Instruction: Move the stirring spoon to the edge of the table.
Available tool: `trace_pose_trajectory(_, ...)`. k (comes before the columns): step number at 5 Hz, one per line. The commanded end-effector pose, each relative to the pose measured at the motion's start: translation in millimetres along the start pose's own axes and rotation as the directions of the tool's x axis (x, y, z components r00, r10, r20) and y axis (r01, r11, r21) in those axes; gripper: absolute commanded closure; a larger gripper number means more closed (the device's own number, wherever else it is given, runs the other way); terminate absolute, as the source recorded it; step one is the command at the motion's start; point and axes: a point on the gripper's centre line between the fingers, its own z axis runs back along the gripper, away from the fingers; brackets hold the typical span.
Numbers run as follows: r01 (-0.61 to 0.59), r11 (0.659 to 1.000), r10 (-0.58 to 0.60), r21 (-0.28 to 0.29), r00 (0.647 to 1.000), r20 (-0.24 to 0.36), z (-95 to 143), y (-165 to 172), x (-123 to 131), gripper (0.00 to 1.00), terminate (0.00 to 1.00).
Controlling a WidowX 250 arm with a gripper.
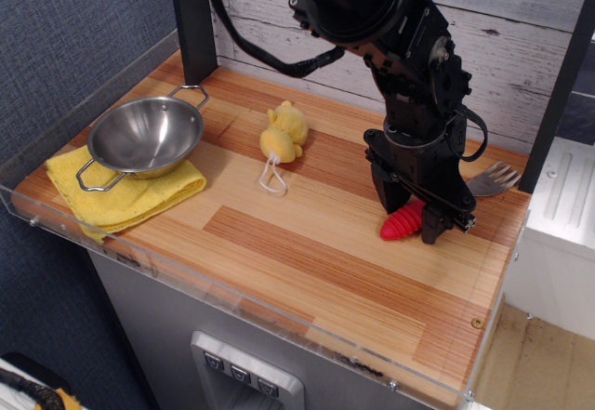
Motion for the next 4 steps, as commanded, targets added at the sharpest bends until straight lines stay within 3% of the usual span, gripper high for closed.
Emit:
trace_pose_trajectory(1, 0.031, 0.999, -0.031, 0.010, 0.999, 0.022, 15, -2, -1, 1.00, 0.00)
trace_pose_trajectory(2, 0.053, 0.998, -0.053, -0.013, 0.999, 0.010, 17, -8, -1, 1.00, 0.00)
trace_pose_trajectory(3, 0.038, 0.999, -0.036, -0.031, 0.997, 0.062, 35, -13, 9, 1.00, 0.00)
trace_pose_trajectory(4, -0.021, 1.000, 0.022, -0.013, 0.994, 0.104, 63, -16, 15, 1.00, 0.00)
